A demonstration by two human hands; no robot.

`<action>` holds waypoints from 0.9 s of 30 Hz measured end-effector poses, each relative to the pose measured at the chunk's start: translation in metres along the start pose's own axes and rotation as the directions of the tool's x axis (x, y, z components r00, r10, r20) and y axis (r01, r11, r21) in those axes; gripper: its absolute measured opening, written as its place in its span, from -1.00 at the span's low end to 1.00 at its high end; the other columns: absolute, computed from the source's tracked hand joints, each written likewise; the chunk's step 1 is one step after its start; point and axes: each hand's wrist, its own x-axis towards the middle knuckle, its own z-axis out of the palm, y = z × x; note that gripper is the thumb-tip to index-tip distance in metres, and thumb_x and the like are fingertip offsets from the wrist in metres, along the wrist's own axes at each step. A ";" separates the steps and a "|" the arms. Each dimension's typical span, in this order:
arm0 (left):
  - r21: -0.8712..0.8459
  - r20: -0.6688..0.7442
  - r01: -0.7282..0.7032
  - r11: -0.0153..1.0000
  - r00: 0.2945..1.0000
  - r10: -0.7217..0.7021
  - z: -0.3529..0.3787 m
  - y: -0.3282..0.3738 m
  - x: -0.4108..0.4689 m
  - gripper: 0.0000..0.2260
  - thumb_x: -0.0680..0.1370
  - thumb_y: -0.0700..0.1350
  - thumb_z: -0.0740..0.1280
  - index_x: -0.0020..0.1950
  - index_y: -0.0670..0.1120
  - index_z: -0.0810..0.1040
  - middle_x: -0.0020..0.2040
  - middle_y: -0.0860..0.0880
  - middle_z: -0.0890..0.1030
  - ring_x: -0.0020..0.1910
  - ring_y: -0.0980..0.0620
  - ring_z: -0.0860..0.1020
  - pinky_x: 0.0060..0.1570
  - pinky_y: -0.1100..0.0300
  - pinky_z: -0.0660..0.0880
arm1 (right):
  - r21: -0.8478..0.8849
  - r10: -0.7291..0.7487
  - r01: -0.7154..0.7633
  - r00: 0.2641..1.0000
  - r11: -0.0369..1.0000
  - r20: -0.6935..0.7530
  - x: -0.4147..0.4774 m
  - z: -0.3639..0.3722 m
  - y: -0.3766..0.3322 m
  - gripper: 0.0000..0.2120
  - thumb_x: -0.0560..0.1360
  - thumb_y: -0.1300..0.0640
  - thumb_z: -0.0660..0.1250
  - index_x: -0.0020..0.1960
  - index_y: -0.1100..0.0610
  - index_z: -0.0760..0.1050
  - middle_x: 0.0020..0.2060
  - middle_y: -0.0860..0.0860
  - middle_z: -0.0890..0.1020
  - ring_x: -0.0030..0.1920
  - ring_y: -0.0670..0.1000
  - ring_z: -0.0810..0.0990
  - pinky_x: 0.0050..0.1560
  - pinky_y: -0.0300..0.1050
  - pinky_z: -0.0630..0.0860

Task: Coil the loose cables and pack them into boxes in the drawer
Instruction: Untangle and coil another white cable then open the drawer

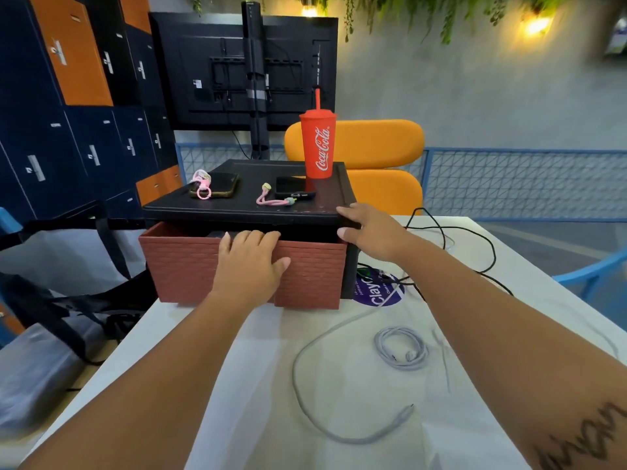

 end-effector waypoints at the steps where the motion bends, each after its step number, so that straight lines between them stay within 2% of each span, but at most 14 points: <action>1: -0.011 0.014 0.005 1.000 1.000 -0.005 0.000 0.001 -0.003 -0.50 0.59 0.11 0.14 0.49 0.00 0.16 0.44 -0.02 0.30 0.48 -0.06 0.12 0.44 -0.10 -0.06 | 0.024 -0.012 0.012 1.000 1.000 -0.002 -0.011 -0.002 0.005 -0.48 0.58 0.02 0.20 0.49 0.02 0.15 0.50 0.03 0.14 0.48 0.05 0.13 0.44 -0.05 0.09; 3: -0.050 0.026 0.020 0.999 0.999 -0.019 0.000 0.006 -0.013 -0.42 0.58 0.11 0.16 0.53 0.03 0.01 0.53 -0.02 0.10 0.52 -0.07 -0.05 0.44 -0.11 -0.08 | 0.090 -0.010 0.008 1.000 0.996 0.017 -0.035 -0.006 0.016 -0.46 0.55 0.01 0.25 0.48 -0.03 0.17 0.45 -0.02 0.23 0.43 0.01 0.24 0.40 -0.07 0.18; 6: -0.146 0.032 0.017 0.989 0.999 -0.013 0.002 0.019 -0.038 -0.41 0.57 0.08 0.18 0.53 0.04 0.00 0.56 -0.01 -0.01 0.52 -0.06 -0.12 0.45 -0.10 -0.08 | 0.148 0.067 -0.091 0.985 0.985 0.158 -0.075 -0.019 0.032 -0.54 0.51 -0.01 0.31 0.40 -0.06 0.33 0.29 -0.09 0.42 0.26 -0.05 0.44 0.25 -0.17 0.32; 11: -0.330 0.104 0.009 0.944 0.994 0.027 0.001 0.044 -0.080 -0.48 0.58 0.05 0.19 0.51 0.03 0.12 0.55 0.02 0.00 0.53 -0.01 -0.11 0.45 -0.02 -0.05 | -0.017 0.131 -0.134 0.925 0.991 0.356 -0.137 -0.041 0.047 -0.76 0.47 -0.04 0.36 0.12 -0.03 0.55 0.05 -0.13 0.55 0.12 -0.08 0.49 0.09 -0.24 0.35; 14: -0.444 0.126 0.012 0.896 0.991 0.049 -0.002 0.062 -0.101 -0.50 0.57 0.04 0.21 0.49 0.03 0.18 0.54 0.04 0.05 0.52 0.03 -0.08 0.45 0.06 -0.01 | -0.129 0.213 -0.172 0.852 0.977 0.478 -0.166 -0.047 0.054 -0.91 0.41 -0.04 0.42 -0.15 -0.13 0.51 0.07 -0.07 0.59 0.11 -0.05 0.52 0.08 -0.21 0.41; 16: -0.498 0.134 0.014 0.867 0.989 0.061 -0.002 0.071 -0.111 -0.52 0.57 0.04 0.21 0.47 0.03 0.22 0.53 0.06 0.09 0.51 0.05 -0.03 0.45 0.10 0.01 | -0.205 0.276 -0.196 0.807 0.959 0.522 -0.179 -0.049 0.057 -0.89 0.39 -0.03 0.44 -0.15 -0.12 0.52 0.10 -0.04 0.59 0.12 -0.04 0.53 0.12 -0.19 0.43; 19: -0.561 0.144 0.021 0.828 0.987 0.073 -0.006 0.084 -0.124 -0.55 0.57 0.02 0.23 0.45 0.03 0.26 0.50 0.06 0.14 0.49 0.08 0.05 0.43 0.17 0.05 | -0.322 0.365 -0.220 0.777 0.921 0.512 -0.194 -0.049 0.062 -0.72 0.39 0.02 0.44 0.07 0.04 0.55 0.09 -0.01 0.57 0.07 -0.02 0.52 0.07 -0.17 0.42; 22: -0.597 0.140 0.012 0.802 0.986 0.090 -0.010 0.095 -0.134 -0.57 0.57 0.00 0.24 0.43 0.02 0.29 0.47 0.07 0.20 0.44 0.13 0.14 0.32 0.30 0.09 | -0.396 0.394 -0.212 0.794 0.893 0.463 -0.204 -0.042 0.067 -0.75 0.43 0.07 0.38 0.04 0.17 0.55 0.04 0.07 0.57 -0.06 0.00 0.49 -0.03 -0.12 0.39; 24: -0.627 0.155 0.019 0.779 0.983 0.102 -0.013 0.101 -0.139 -0.58 0.56 -0.01 0.25 0.42 0.03 0.30 0.43 0.09 0.24 0.40 0.16 0.20 0.30 0.34 0.13 | -0.398 0.384 -0.213 0.822 0.892 0.421 -0.208 -0.039 0.067 -0.79 0.47 0.08 0.33 0.03 0.17 0.55 0.02 0.06 0.58 -0.05 0.00 0.48 -0.02 -0.13 0.40; 27: -0.707 0.208 0.057 0.705 0.970 0.129 -0.018 0.108 -0.147 -0.60 0.56 -0.02 0.26 0.38 0.12 0.30 0.35 0.17 0.28 0.28 0.25 0.25 0.25 0.31 0.22 | -0.371 0.318 -0.181 0.881 0.911 0.351 -0.207 -0.040 0.061 -0.92 0.51 0.08 0.29 -0.09 0.09 0.50 -0.03 0.04 0.58 -0.04 0.02 0.49 -0.09 -0.15 0.35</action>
